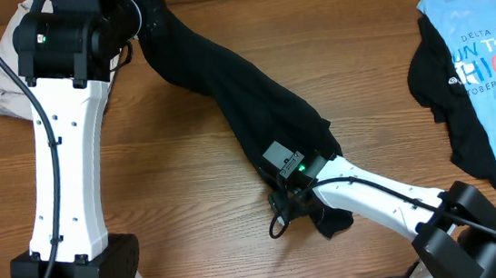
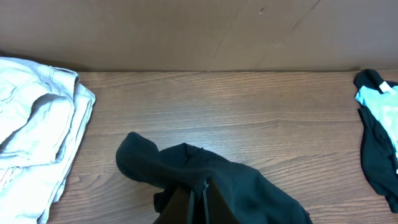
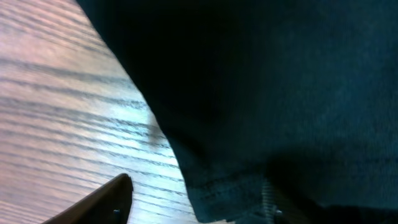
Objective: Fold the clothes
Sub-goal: 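Grasp another corner of the black shirt with the right gripper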
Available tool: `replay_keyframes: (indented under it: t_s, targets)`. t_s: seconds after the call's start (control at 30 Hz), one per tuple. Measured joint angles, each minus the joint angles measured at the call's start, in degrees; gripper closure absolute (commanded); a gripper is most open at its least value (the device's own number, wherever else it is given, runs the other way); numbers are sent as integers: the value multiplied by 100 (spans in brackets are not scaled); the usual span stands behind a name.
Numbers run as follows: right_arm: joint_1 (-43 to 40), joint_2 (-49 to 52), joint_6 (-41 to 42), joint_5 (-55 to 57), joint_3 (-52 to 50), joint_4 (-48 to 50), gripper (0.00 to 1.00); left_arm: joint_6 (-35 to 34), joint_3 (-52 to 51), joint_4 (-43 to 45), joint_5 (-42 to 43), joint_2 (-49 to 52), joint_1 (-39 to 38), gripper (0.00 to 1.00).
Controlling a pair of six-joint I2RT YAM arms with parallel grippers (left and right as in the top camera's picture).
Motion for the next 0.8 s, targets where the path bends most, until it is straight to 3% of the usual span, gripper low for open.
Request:
replay_keyframes:
  t_s: [0.33, 0.6, 0.8]
  targets:
    - [-2, 9, 315, 417, -9, -87, 96, 0, 0, 0, -4, 0, 0, 96]
    - [-13, -157, 433, 717, 0, -289, 96, -2, 0, 7, -17, 0, 0, 96]
    - [-439, -960, 396, 835, 501, -866, 95, -2, 13, 50, -17, 0, 0, 96]
